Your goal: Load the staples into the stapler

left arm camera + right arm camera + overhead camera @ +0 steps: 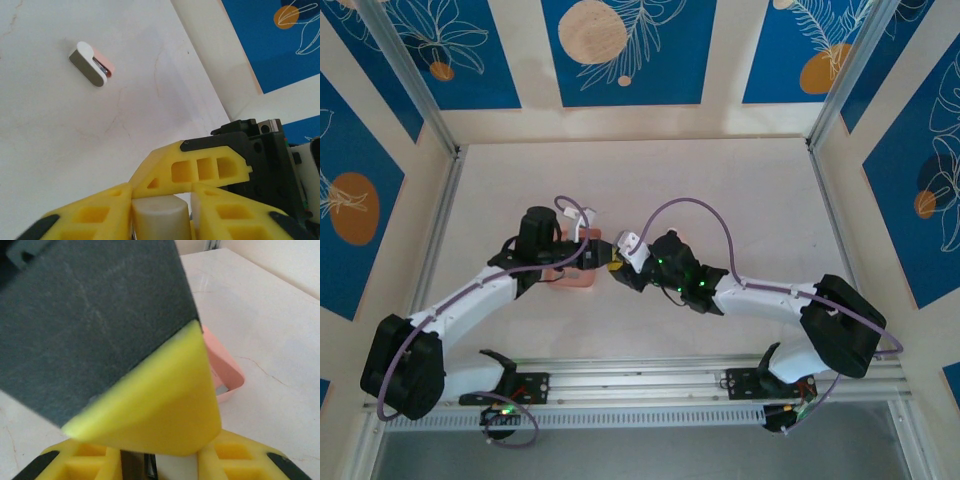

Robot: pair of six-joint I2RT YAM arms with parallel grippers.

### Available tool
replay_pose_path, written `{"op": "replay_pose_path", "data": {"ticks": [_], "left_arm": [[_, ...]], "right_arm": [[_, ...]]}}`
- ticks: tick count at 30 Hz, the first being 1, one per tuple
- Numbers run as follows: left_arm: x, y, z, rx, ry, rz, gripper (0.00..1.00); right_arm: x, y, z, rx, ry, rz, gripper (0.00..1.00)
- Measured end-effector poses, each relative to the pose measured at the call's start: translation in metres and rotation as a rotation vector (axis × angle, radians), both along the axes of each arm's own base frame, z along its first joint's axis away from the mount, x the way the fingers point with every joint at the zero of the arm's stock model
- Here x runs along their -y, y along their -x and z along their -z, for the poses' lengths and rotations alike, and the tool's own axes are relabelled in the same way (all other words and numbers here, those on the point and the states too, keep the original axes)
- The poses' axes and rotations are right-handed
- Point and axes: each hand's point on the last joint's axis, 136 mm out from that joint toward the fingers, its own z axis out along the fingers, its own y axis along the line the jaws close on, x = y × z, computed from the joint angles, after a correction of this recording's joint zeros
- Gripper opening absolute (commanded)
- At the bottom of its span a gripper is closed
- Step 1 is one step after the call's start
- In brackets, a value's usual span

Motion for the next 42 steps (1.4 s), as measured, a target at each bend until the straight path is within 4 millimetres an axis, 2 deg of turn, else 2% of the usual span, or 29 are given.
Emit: {"op": "replay_pose_path", "data": {"ticks": [5, 7, 9, 13, 16, 25, 28, 32, 37, 42], "left_arm": [[0.0, -0.002, -0.001, 0.015, -0.006, -0.007, 0.08], [0.0, -0.002, -0.001, 0.027, -0.01, -0.005, 0.04], [-0.001, -0.002, -0.002, 0.04, -0.013, -0.006, 0.0], [0.0, -0.002, -0.007, 0.088, -0.014, 0.003, 0.0], [0.0, -0.003, -0.012, 0.138, -0.01, 0.01, 0.0], [0.008, 0.0, -0.03, 0.316, 0.035, 0.099, 0.0], [0.012, 0.007, -0.04, 0.415, 0.061, 0.169, 0.0], [0.017, 0.02, -0.052, 0.554, 0.103, 0.274, 0.0], [0.02, 0.035, -0.06, 0.678, 0.149, 0.374, 0.0], [0.021, 0.048, -0.067, 0.756, 0.196, 0.445, 0.0]], "right_arm": [[0.002, -0.004, 0.0, 0.006, 0.005, 0.026, 0.21], [0.002, -0.004, 0.0, 0.004, 0.004, 0.031, 0.24], [0.002, -0.004, -0.001, 0.001, 0.001, 0.033, 0.32], [0.005, -0.006, -0.005, -0.015, -0.021, 0.045, 0.51], [0.011, -0.009, -0.015, -0.026, -0.051, 0.056, 0.59], [0.044, 0.003, -0.044, -0.115, -0.143, -0.058, 0.6], [0.06, 0.007, -0.047, -0.16, -0.154, -0.105, 0.59], [0.076, 0.015, -0.041, -0.211, -0.124, -0.164, 0.59], [0.075, 0.031, -0.048, -0.221, -0.085, -0.281, 0.58], [0.065, 0.034, -0.06, -0.213, -0.087, -0.364, 0.57]]}}
